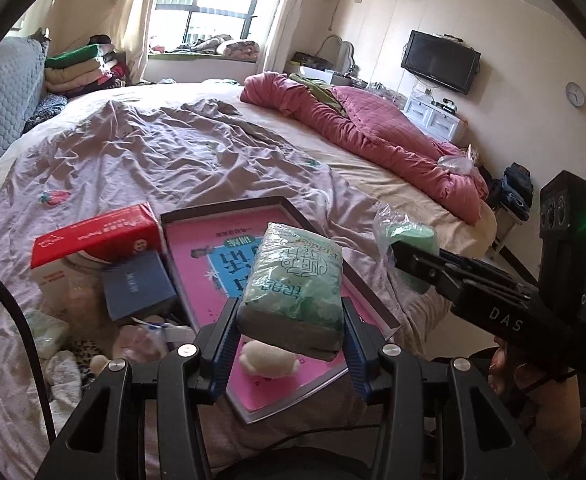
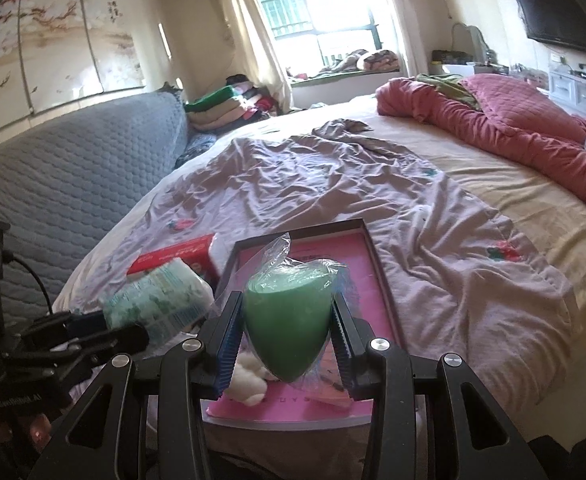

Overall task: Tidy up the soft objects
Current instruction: 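Carry the pad pack over the pink tray while the right tool carries the sponge there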

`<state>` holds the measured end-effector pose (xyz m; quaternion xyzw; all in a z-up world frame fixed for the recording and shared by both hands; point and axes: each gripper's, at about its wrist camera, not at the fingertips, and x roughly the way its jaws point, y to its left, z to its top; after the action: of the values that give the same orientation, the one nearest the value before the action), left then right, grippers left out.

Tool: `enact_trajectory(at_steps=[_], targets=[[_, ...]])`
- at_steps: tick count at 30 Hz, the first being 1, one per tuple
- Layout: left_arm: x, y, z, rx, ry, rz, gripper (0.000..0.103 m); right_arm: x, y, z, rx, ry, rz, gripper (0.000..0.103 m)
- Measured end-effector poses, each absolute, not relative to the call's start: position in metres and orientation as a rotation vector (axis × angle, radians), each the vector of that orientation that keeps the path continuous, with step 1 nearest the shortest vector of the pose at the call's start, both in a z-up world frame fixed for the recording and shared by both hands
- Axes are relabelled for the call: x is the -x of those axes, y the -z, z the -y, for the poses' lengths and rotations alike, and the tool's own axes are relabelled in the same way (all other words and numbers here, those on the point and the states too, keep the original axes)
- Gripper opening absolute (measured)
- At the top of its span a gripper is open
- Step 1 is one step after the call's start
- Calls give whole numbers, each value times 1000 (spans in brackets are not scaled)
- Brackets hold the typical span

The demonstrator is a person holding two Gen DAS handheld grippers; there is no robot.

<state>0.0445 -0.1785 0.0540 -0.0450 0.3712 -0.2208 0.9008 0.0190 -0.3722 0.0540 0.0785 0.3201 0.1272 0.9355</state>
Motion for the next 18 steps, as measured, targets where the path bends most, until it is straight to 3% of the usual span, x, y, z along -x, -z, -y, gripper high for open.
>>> enact_trajectory(at_steps=[18], targets=[[-64, -14, 219, 53, 453, -872, 48, -28, -31, 391, -149, -218, -693, 43]])
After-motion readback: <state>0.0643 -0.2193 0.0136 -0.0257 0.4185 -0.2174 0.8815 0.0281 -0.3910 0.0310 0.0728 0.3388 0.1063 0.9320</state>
